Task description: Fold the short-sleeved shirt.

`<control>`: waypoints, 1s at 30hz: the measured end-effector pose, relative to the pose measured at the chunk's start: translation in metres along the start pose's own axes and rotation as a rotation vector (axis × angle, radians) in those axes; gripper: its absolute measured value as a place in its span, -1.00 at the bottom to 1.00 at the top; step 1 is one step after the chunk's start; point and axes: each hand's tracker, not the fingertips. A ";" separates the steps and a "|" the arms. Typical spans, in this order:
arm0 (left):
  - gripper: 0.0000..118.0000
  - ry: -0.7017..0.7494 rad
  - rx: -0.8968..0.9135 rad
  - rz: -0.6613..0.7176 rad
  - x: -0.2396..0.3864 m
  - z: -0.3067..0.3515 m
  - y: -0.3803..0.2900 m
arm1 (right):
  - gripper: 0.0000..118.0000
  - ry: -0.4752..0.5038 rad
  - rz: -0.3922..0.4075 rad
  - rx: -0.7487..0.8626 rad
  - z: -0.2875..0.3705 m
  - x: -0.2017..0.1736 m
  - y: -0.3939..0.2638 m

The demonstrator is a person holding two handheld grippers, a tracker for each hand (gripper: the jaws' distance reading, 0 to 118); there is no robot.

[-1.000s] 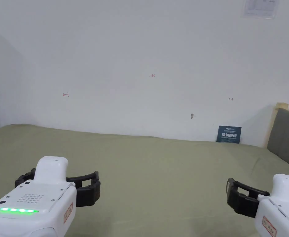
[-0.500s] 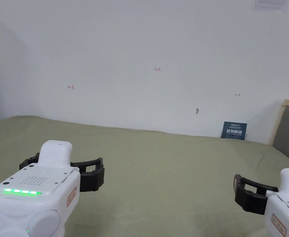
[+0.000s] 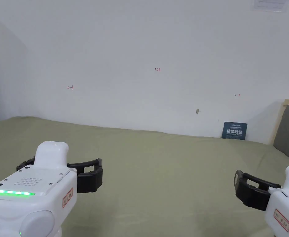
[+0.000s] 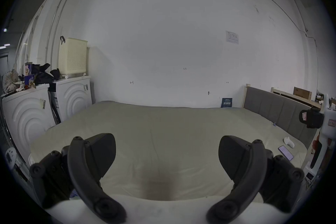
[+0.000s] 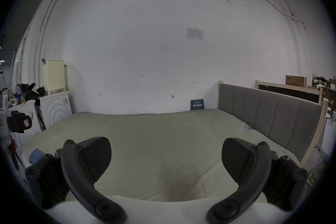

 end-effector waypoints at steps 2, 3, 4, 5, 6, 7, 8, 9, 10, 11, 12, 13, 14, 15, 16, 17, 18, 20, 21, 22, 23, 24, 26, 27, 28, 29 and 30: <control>0.98 -0.004 0.000 0.006 0.000 0.000 0.000 | 0.99 0.010 0.002 0.014 0.003 0.000 0.000; 0.98 -0.002 -0.004 0.008 0.000 0.000 0.000 | 0.99 0.017 0.001 0.019 0.004 0.000 0.001; 0.98 -0.003 -0.010 0.013 0.000 -0.001 0.000 | 0.99 0.018 0.004 0.022 0.005 -0.001 0.002; 0.98 -0.005 -0.010 0.021 0.000 -0.001 0.000 | 0.99 0.019 0.008 0.016 0.005 -0.002 0.003; 0.98 -0.009 -0.009 0.026 -0.001 -0.002 -0.001 | 0.99 0.026 0.008 0.013 0.004 -0.002 0.004; 0.98 -0.013 -0.010 0.032 -0.002 -0.002 -0.001 | 0.99 0.047 0.004 0.003 0.003 -0.001 0.004; 0.98 -0.012 -0.010 0.033 -0.002 -0.003 -0.001 | 0.99 0.066 -0.002 -0.010 0.002 0.000 0.005; 0.98 -0.008 -0.012 0.034 -0.002 -0.003 -0.002 | 0.99 0.065 -0.007 -0.010 0.001 0.000 0.005; 0.98 0.000 -0.018 0.034 -0.002 -0.003 -0.002 | 0.99 0.067 -0.011 -0.015 0.001 0.000 0.005; 0.98 0.002 -0.021 0.034 -0.002 -0.003 -0.002 | 0.99 0.066 -0.014 -0.016 0.001 0.000 0.006; 0.98 0.003 -0.023 0.036 -0.002 -0.003 -0.002 | 0.99 0.063 -0.014 -0.018 0.000 -0.001 0.006; 0.98 0.001 -0.025 0.040 -0.003 -0.003 -0.002 | 0.99 0.064 -0.011 -0.031 -0.001 0.000 0.007; 0.98 -0.003 -0.029 0.042 -0.003 -0.004 -0.002 | 0.99 0.066 -0.011 -0.041 -0.003 0.000 0.007; 0.98 -0.006 -0.037 0.042 -0.003 -0.004 -0.003 | 0.99 0.070 -0.012 -0.056 -0.005 0.001 0.007; 0.98 -0.003 -0.042 0.040 -0.003 -0.005 -0.003 | 0.99 0.069 -0.018 -0.071 -0.007 0.001 0.007; 0.98 0.000 -0.046 0.036 -0.003 -0.005 -0.003 | 0.99 0.066 -0.018 -0.076 -0.007 0.001 0.006; 0.98 0.003 -0.049 0.034 -0.003 -0.006 -0.003 | 0.99 0.064 -0.019 -0.077 -0.007 0.001 0.006; 0.98 0.001 -0.049 0.035 -0.003 -0.006 -0.004 | 0.99 0.051 -0.023 -0.072 -0.006 0.002 0.005; 0.98 -0.004 -0.050 0.038 -0.004 -0.006 -0.004 | 0.99 0.051 -0.026 -0.074 -0.006 0.002 0.005; 0.98 -0.006 -0.052 0.039 -0.004 -0.006 -0.004 | 0.99 0.047 -0.030 -0.075 -0.006 0.003 0.006; 0.98 -0.003 -0.054 0.036 -0.003 -0.006 -0.003 | 0.99 0.044 -0.032 -0.076 -0.006 0.003 0.006; 0.98 0.006 -0.054 0.031 -0.002 -0.006 -0.001 | 0.99 0.035 -0.034 -0.070 -0.005 0.003 0.008; 0.98 0.014 -0.048 0.023 -0.002 -0.005 0.001 | 0.99 0.008 -0.029 -0.066 -0.004 0.001 0.011; 0.98 0.012 -0.043 0.023 -0.002 -0.005 0.001 | 0.99 0.005 -0.021 -0.065 -0.004 0.001 0.012; 0.98 0.008 -0.040 0.023 -0.002 -0.005 0.002 | 0.99 0.006 -0.012 -0.060 -0.003 0.001 0.013; 0.98 0.006 -0.040 0.024 -0.001 -0.005 0.003 | 0.99 0.007 -0.006 -0.057 -0.003 0.001 0.014; 0.98 0.007 -0.040 0.025 -0.001 -0.005 0.004 | 0.99 0.007 -0.004 -0.057 -0.003 0.001 0.016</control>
